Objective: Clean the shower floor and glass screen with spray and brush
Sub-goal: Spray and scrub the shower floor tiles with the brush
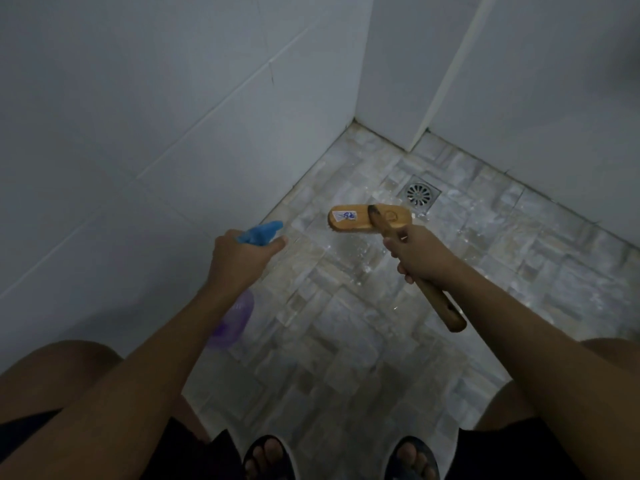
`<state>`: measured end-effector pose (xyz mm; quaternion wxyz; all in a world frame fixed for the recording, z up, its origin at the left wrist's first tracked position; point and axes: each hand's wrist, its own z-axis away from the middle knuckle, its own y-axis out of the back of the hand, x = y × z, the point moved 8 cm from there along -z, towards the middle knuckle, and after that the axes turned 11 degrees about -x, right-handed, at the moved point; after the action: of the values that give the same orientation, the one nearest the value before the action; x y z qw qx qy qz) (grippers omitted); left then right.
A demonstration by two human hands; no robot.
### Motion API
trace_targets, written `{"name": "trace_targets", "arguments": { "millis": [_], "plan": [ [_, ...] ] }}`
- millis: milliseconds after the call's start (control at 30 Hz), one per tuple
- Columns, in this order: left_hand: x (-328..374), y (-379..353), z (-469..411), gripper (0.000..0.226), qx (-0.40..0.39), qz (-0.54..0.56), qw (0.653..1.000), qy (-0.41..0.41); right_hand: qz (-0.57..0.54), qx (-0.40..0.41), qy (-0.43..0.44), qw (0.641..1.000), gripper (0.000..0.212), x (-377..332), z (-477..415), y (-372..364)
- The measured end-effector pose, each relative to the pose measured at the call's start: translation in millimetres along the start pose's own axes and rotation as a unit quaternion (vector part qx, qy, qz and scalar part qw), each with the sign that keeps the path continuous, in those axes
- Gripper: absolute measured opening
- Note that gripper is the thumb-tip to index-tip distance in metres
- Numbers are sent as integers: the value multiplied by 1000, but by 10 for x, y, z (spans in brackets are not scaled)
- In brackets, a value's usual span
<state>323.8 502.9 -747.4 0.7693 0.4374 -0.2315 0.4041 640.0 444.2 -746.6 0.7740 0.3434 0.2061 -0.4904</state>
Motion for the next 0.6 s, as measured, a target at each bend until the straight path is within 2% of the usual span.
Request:
{"name": "trace_targets", "arguments": {
  "millis": [133,233,300,400,500,600],
  "plan": [
    [7,-85,-5,39,-42,-32,999,-14,7,3,-9,1000,16,47,1,-4],
    [10,-40,-2,36,-20,-17,999,-21,2,12,-11,1000,18,61,-5,20],
    [16,6,-21,39,-8,-37,999,-30,4,12,-13,1000,19,75,-7,20],
    [-41,-17,-49,47,-46,-55,997,-23,9,2,-25,1000,19,116,-13,-29],
    [-90,1,-67,67,-55,-60,997,-7,33,-5,-24,999,20,133,-34,-96],
    [-54,86,-95,60,-30,-47,998,3,57,-18,-14,998,20,109,-41,-185]
  ]
}}
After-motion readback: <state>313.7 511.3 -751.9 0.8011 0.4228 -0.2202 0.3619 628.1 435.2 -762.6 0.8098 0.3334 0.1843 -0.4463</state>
